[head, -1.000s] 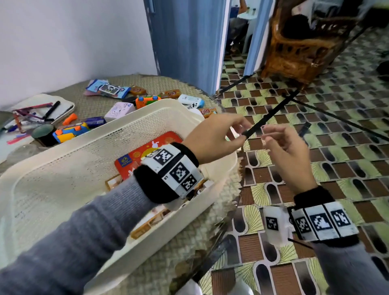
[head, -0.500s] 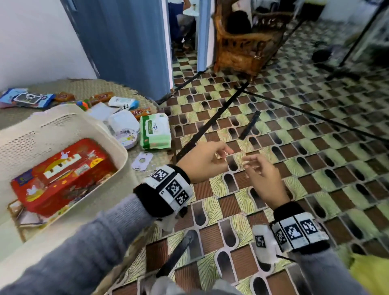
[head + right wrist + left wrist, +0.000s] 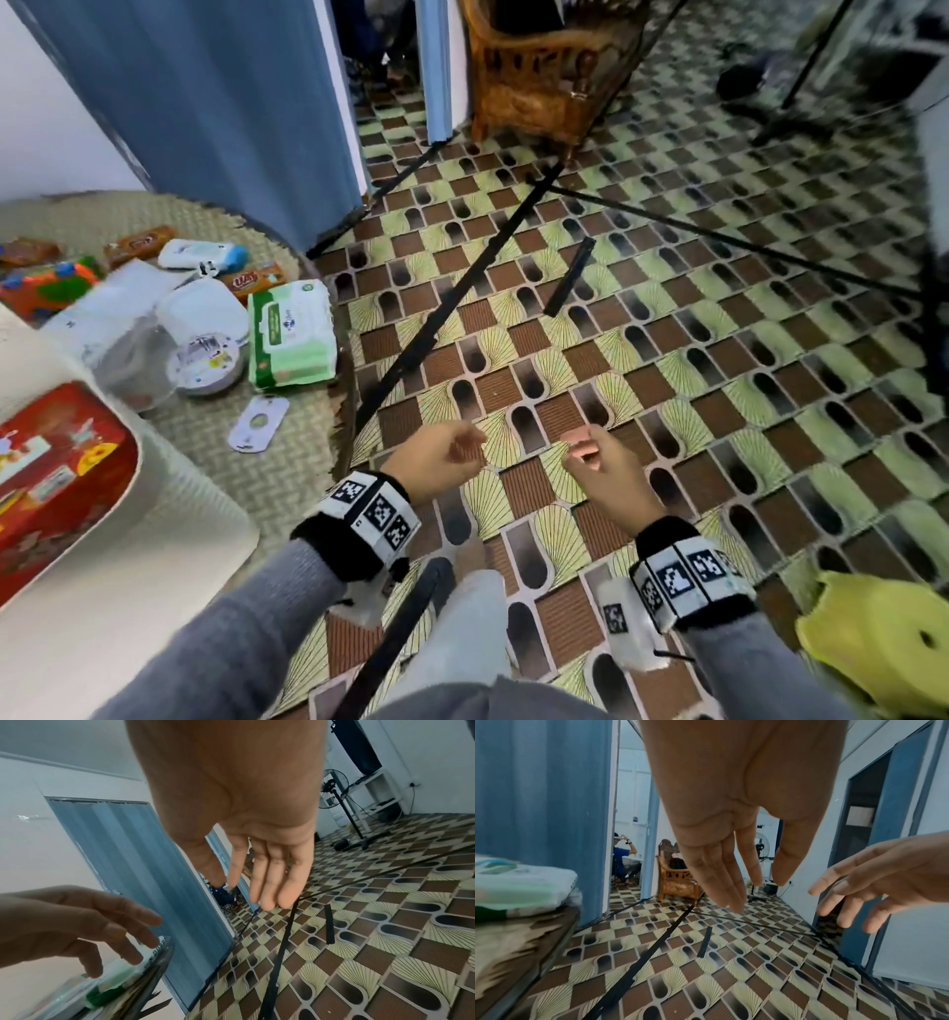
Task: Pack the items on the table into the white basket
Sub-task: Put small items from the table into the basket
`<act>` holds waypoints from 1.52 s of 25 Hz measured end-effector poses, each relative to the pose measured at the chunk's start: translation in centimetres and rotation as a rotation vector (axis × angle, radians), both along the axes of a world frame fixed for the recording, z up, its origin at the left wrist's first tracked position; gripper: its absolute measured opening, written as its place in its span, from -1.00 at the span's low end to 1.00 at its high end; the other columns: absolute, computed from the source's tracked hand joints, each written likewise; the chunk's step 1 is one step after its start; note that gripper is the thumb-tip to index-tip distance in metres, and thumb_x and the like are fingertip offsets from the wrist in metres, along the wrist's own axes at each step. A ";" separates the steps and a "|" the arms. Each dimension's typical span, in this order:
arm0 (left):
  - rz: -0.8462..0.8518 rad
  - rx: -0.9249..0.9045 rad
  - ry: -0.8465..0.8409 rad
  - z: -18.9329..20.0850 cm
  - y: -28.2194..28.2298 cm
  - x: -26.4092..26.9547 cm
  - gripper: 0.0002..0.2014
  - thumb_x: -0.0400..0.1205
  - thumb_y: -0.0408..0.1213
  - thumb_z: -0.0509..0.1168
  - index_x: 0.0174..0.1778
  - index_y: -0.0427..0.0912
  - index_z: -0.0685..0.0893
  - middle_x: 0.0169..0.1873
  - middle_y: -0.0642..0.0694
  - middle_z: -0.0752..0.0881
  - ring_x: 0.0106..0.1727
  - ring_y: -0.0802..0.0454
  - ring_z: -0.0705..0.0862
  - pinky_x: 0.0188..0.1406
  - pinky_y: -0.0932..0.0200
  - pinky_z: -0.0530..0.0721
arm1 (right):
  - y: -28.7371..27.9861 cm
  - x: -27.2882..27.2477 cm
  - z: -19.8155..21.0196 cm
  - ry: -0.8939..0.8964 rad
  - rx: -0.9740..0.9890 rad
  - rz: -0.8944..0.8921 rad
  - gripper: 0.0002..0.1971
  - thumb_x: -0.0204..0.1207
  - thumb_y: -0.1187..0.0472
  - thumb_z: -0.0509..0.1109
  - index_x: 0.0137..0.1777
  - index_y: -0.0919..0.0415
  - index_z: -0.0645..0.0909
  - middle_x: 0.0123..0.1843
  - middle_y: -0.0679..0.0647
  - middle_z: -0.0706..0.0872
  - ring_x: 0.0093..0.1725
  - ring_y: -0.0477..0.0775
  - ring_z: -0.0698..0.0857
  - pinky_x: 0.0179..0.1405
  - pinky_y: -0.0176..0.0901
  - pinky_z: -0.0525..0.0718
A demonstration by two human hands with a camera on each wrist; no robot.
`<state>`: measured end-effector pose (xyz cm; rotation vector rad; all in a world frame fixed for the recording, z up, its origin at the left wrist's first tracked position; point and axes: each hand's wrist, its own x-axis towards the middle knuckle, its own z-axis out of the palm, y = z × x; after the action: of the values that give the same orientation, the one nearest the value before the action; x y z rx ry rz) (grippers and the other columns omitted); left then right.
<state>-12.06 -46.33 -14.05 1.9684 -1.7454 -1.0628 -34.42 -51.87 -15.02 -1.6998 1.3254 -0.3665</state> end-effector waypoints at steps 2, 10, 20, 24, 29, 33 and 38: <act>0.002 0.057 0.006 -1.5 -1.8 0.9 -0.67 0.62 -0.25 0.34 0.32 -0.07 0.57 0.13 0.05 0.63 0.07 0.15 0.61 0.15 0.20 0.62 | -2.1 0.4 -1.0 0.027 0.039 0.010 -0.77 0.61 0.25 0.30 0.26 0.15 0.52 0.16 -0.01 0.61 0.03 -0.21 0.56 -0.15 -0.41 0.47; 0.226 0.041 0.090 -3.9 -9.8 6.7 -0.65 0.60 -0.28 0.35 0.31 -0.07 0.57 0.22 -0.01 0.63 0.19 0.11 0.61 0.28 0.13 0.59 | -13.9 6.6 -2.2 0.115 0.134 0.121 -0.78 0.62 0.31 0.27 0.24 0.16 0.53 0.14 0.04 0.62 0.02 -0.11 0.60 -0.24 -0.39 0.51; 0.514 -0.031 0.160 -4.3 -18.0 15.5 -0.69 0.57 -0.37 0.36 0.22 -0.08 0.61 0.02 -0.07 0.68 0.01 0.01 0.67 -0.16 0.54 0.54 | -26.4 18.7 -2.9 0.085 0.152 0.287 -0.81 0.61 0.31 0.28 0.18 0.14 0.58 0.11 0.13 0.66 0.12 0.10 0.65 0.16 -0.05 0.63; 0.620 -0.029 0.221 -4.7 -19.6 17.6 -0.69 0.58 -0.46 0.34 0.20 -0.08 0.60 -0.04 0.14 0.63 -0.08 0.23 0.65 -0.14 0.49 0.62 | -30.2 23.1 -3.2 0.088 0.177 0.426 -0.82 0.62 0.34 0.26 0.15 0.13 0.57 -0.04 0.05 0.63 -0.08 0.04 0.60 -0.18 -0.20 0.62; 0.837 -0.082 0.196 -5.6 -23.0 21.3 -0.68 0.56 -0.46 0.36 0.15 -0.02 0.61 0.06 0.05 0.65 -0.13 0.24 0.64 -0.02 0.41 0.65 | -36.8 30.2 -3.5 0.125 0.139 0.646 -0.81 0.61 0.37 0.26 0.15 0.19 0.60 -0.12 -0.08 0.59 -0.07 -0.04 0.60 -0.10 -0.29 0.57; 1.041 -0.124 0.188 -4.8 -25.6 23.7 -0.70 0.58 -0.46 0.33 0.22 -0.19 0.62 0.05 -0.01 0.64 -0.14 0.28 0.59 -0.26 0.58 0.50 | -41.6 35.5 -2.7 0.157 0.106 0.831 -0.83 0.62 0.36 0.25 0.10 0.18 0.62 -0.20 -0.01 0.57 -0.31 -0.13 0.51 -0.43 -0.51 0.42; 1.240 -0.201 0.164 -4.4 -28.5 26.7 -0.70 0.58 -0.43 0.33 0.23 -0.15 0.62 0.10 0.02 0.64 0.01 0.22 0.62 -0.04 0.52 0.56 | -46.3 42.6 -2.6 0.178 0.076 1.059 -0.82 0.56 0.40 0.29 -0.06 0.10 0.63 -0.22 0.05 0.62 -0.27 -0.02 0.57 -0.14 -0.17 0.64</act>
<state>14.68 -74.86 -18.42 2.1344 -0.2867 -0.5100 8.23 -98.19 -17.58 -2.1277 0.3920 0.4506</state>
